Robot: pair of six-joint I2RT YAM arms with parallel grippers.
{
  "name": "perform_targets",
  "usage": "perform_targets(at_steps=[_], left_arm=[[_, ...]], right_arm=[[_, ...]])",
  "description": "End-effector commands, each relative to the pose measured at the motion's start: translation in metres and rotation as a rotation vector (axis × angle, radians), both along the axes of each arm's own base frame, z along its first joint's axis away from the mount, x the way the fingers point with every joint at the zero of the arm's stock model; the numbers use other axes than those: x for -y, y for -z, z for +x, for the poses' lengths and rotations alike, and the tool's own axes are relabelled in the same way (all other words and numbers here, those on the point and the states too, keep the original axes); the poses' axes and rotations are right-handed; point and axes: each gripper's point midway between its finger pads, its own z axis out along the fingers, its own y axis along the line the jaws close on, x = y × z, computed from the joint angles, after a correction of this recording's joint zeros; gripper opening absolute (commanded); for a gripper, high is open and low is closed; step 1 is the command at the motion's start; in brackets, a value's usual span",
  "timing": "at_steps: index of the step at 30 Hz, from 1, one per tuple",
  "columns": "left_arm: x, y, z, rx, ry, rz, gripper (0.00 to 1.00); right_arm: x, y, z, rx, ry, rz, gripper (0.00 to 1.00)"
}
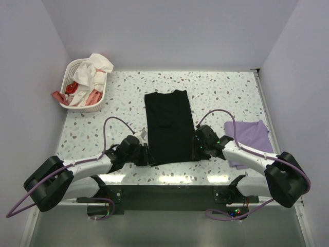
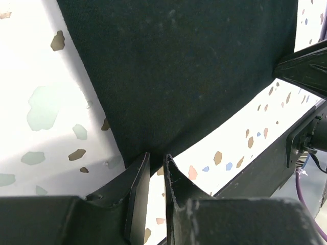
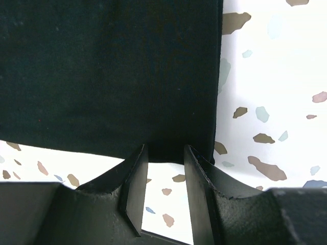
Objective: Fold and stack the t-shirts
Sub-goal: Fold the tshirt
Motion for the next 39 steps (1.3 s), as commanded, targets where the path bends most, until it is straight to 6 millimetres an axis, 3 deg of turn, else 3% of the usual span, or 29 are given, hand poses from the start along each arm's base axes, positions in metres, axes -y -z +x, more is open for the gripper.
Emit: perform_targets(at_steps=[1,5,9,12,22,28,33,39], left_arm=[[-0.019,0.019,-0.014,-0.054,-0.007,0.078,0.22],[-0.020,0.000,-0.006,-0.027,-0.017,0.084,0.25],[-0.024,-0.026,0.003,0.025,-0.047,0.060,0.34],[-0.029,-0.029,0.004,0.022,-0.061,0.065,0.40],[-0.024,-0.013,-0.005,-0.032,-0.052,0.022,0.49],[-0.026,0.002,-0.011,-0.064,-0.073,0.012,0.45],[-0.032,0.016,-0.014,-0.090,-0.090,0.044,0.40],[-0.035,0.023,-0.014,-0.080,-0.104,0.050,0.37]], right_arm=[[0.008,-0.003,-0.005,-0.005,0.023,-0.010,0.39],[0.016,-0.018,-0.004,0.027,0.040,-0.028,0.43],[0.031,-0.033,-0.003,0.063,0.078,-0.041,0.52],[0.043,-0.033,-0.005,0.055,0.104,-0.044,0.53],[0.014,-0.020,-0.004,-0.011,0.071,0.125,0.53],[0.011,-0.012,-0.009,-0.039,0.060,0.140,0.52],[0.013,-0.001,-0.014,-0.058,0.066,0.132,0.45],[0.013,0.006,-0.014,-0.061,0.077,0.138,0.44]])
